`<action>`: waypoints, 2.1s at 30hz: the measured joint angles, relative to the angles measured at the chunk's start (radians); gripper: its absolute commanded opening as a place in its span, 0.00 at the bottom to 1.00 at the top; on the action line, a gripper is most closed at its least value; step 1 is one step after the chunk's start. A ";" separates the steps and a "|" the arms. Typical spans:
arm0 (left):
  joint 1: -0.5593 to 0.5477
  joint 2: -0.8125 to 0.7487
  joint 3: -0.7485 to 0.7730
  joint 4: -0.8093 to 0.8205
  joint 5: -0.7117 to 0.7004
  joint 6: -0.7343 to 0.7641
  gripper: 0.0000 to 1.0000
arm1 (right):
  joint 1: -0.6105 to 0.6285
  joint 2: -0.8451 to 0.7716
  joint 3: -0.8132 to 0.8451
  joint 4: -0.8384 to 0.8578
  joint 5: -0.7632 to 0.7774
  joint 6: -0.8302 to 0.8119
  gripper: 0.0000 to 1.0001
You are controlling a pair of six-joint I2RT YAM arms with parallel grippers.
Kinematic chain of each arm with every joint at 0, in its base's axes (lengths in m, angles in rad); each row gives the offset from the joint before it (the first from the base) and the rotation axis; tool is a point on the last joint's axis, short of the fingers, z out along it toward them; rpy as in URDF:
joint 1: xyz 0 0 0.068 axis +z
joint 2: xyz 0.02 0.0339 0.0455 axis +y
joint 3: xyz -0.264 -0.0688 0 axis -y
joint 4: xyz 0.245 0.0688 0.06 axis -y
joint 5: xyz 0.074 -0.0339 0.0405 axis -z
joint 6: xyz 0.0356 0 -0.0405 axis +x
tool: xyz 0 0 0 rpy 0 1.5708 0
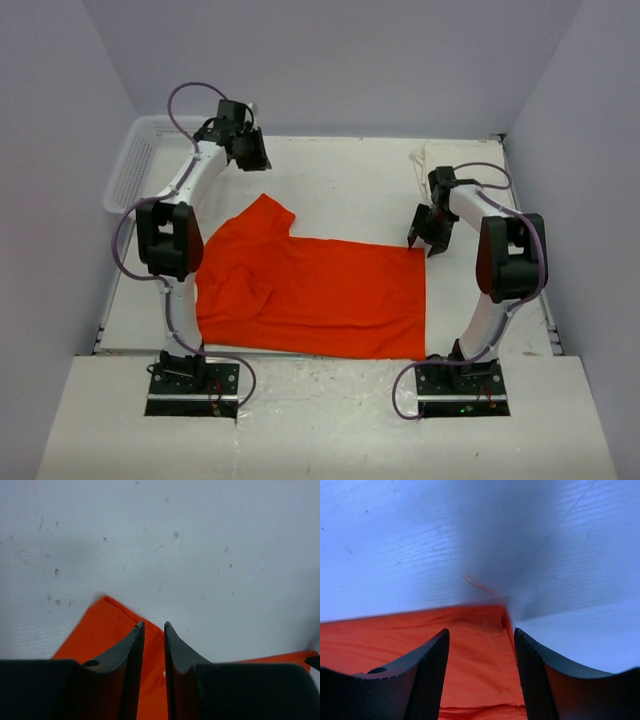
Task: Fold and stack the t-shirts
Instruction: Grap the side of the flattened tshirt furthest away from the robot with both arms
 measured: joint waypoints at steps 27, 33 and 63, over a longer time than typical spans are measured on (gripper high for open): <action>-0.008 -0.039 -0.015 0.020 -0.048 0.030 0.28 | -0.014 0.091 0.118 -0.047 -0.045 -0.011 0.00; -0.008 0.096 0.023 -0.003 -0.074 0.051 0.36 | -0.003 0.038 0.115 -0.042 -0.032 -0.011 0.00; -0.048 0.289 0.124 -0.093 -0.242 0.109 0.45 | 0.030 -0.012 0.110 -0.029 -0.036 -0.015 0.00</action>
